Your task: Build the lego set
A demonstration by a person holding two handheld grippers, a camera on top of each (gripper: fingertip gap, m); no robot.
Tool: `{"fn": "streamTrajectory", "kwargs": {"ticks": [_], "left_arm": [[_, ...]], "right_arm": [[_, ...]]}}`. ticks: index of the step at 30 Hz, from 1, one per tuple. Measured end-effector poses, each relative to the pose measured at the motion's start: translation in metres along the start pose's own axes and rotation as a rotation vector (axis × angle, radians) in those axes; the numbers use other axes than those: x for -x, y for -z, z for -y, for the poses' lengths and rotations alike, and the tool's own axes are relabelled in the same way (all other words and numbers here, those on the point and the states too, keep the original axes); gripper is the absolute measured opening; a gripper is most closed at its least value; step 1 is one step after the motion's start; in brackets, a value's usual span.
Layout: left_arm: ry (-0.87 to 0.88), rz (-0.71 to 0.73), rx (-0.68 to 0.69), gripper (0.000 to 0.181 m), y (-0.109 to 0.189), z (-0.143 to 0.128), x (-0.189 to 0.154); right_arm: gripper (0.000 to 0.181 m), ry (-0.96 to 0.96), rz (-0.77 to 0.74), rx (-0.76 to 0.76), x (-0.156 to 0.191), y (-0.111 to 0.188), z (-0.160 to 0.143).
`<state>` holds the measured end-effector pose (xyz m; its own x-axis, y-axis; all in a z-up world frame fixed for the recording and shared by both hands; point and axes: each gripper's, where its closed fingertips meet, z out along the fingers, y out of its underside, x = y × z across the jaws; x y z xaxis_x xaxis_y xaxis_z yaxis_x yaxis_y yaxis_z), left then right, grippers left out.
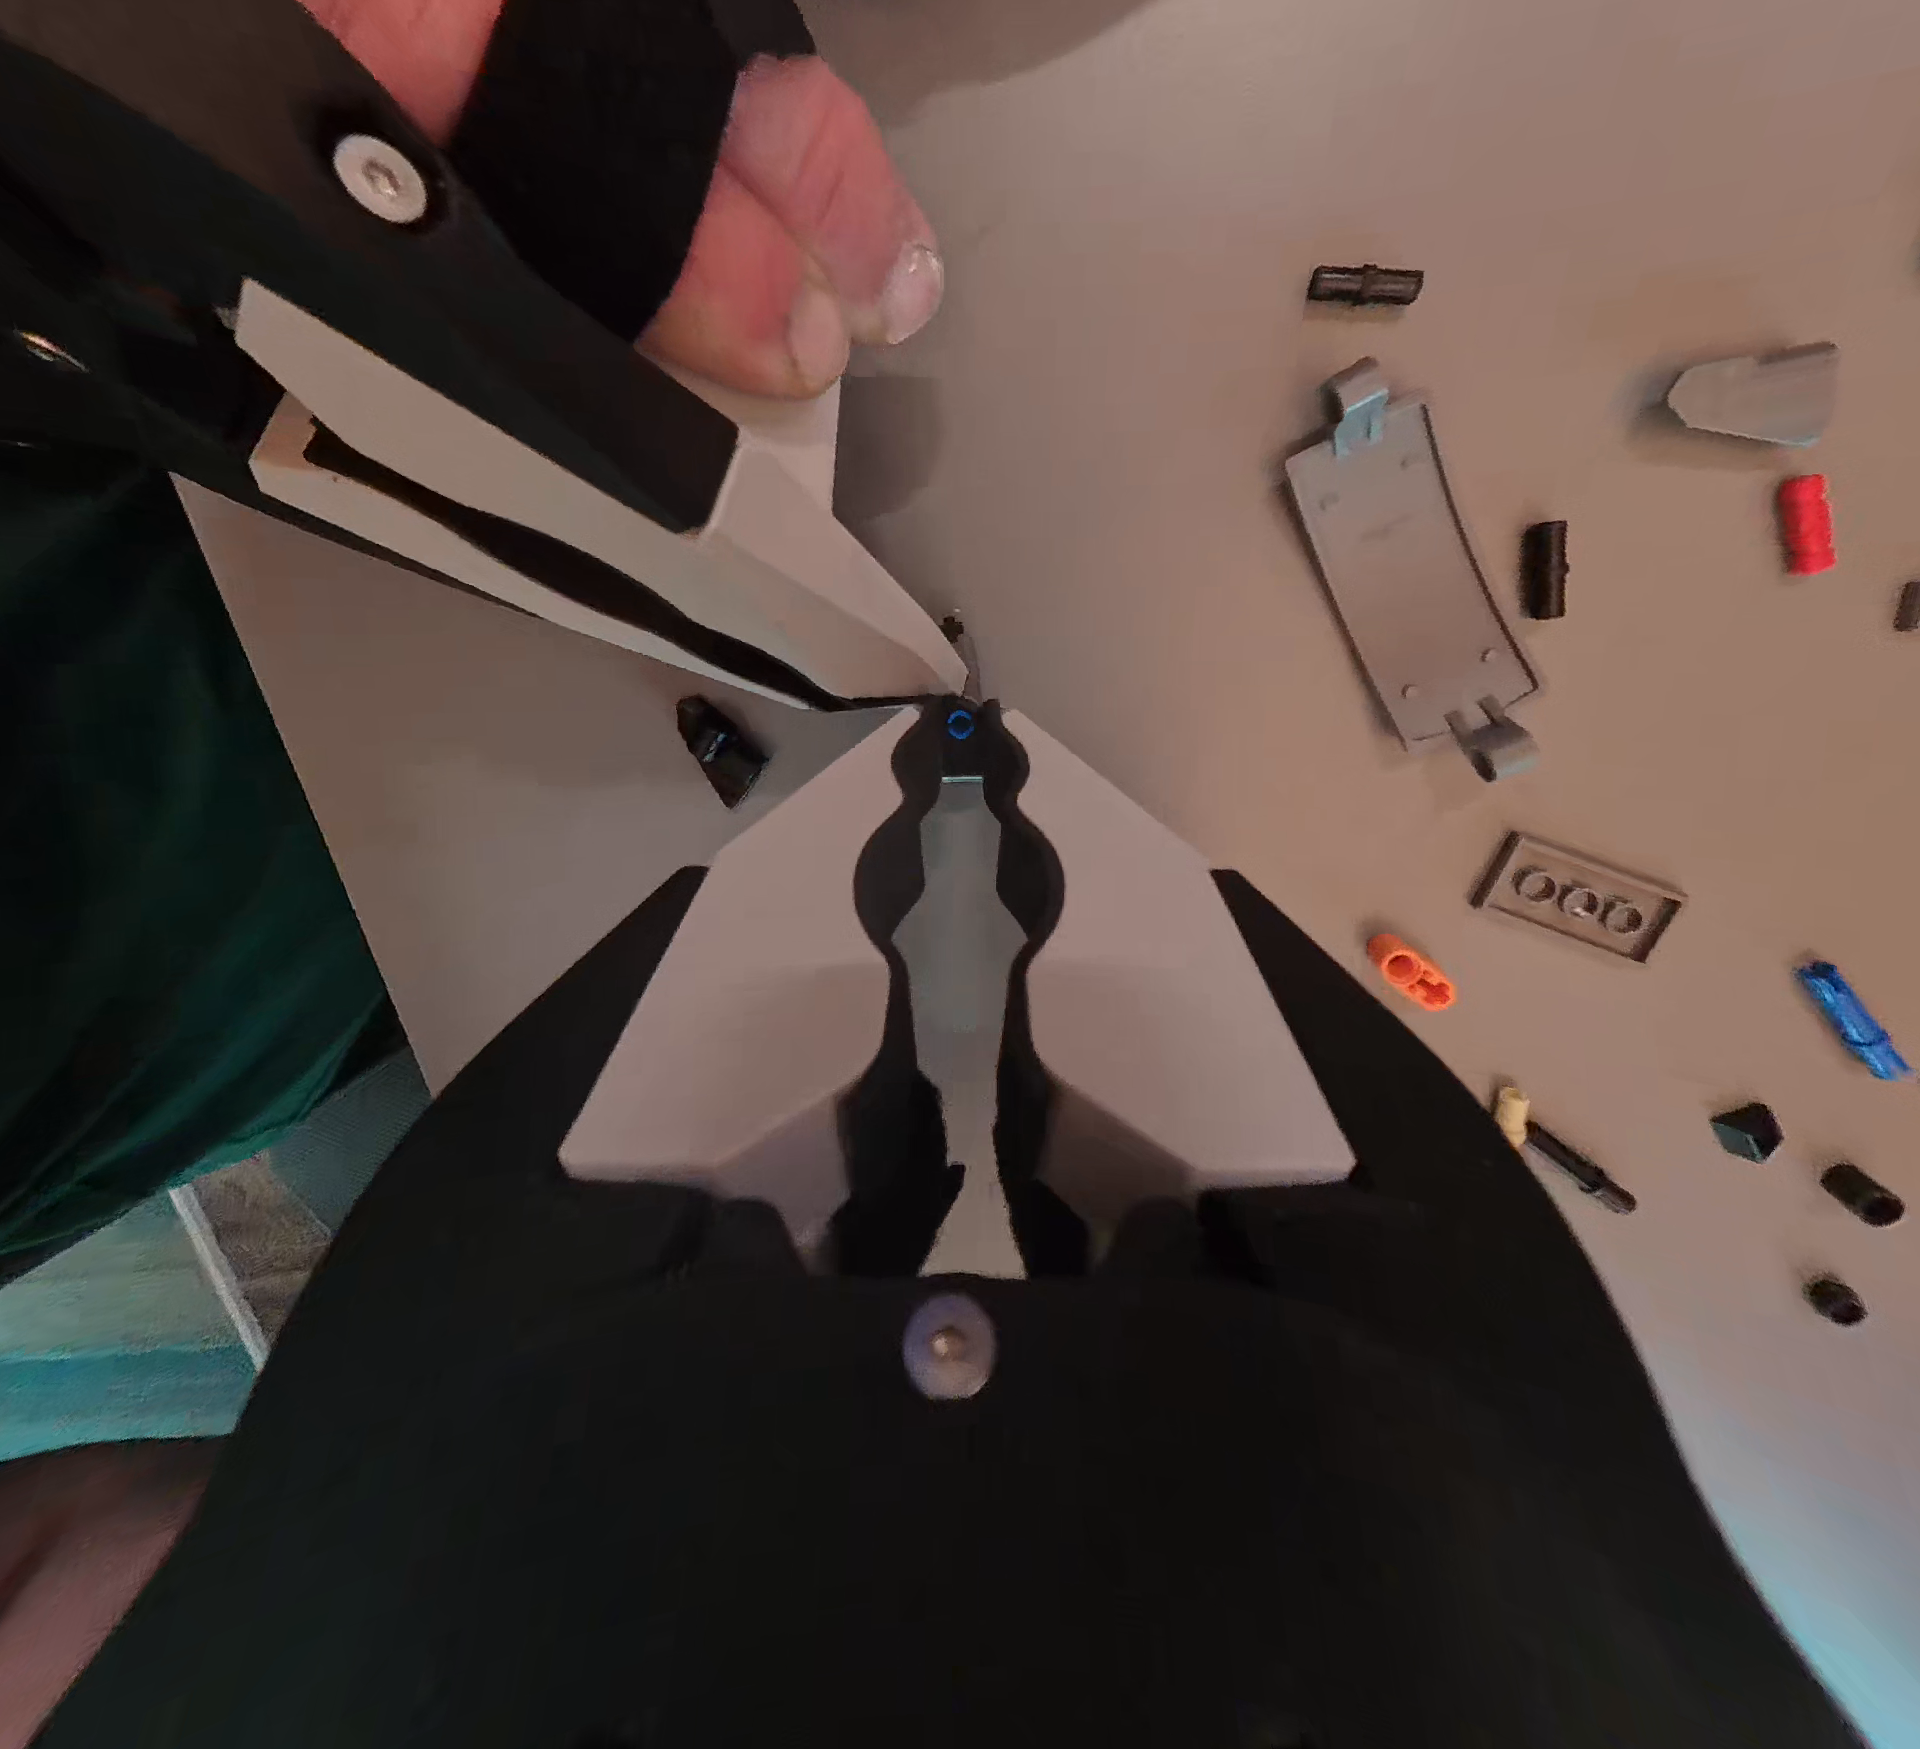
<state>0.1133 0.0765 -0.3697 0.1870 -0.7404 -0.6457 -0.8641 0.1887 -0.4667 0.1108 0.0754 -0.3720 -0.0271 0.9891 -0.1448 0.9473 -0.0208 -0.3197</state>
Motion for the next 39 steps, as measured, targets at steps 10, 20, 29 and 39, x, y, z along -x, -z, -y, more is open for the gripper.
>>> {"fn": "streamTrajectory", "kwargs": {"ticks": [10, 20, 29, 39], "left_arm": [[0.062, 0.176, -0.110, 0.039, 0.024, 0.010, 0.041], [0.187, 0.376, -0.235, 0.044, 0.061, 0.007, 0.092], [0.258, 0.505, -0.298, 0.039, 0.089, -0.006, 0.126], [0.289, 0.593, -0.352, 0.035, 0.109, -0.013, 0.146]], "right_arm": [[0.005, -0.082, -0.088, -0.319, -0.014, 0.044, 0.023], [0.005, -0.062, -0.038, -0.692, -0.008, 0.082, 0.074], [0.005, -0.083, 0.132, -1.029, -0.009, 0.117, 0.100], [0.006, -0.099, 0.404, -1.210, 0.003, 0.132, 0.117]]}}
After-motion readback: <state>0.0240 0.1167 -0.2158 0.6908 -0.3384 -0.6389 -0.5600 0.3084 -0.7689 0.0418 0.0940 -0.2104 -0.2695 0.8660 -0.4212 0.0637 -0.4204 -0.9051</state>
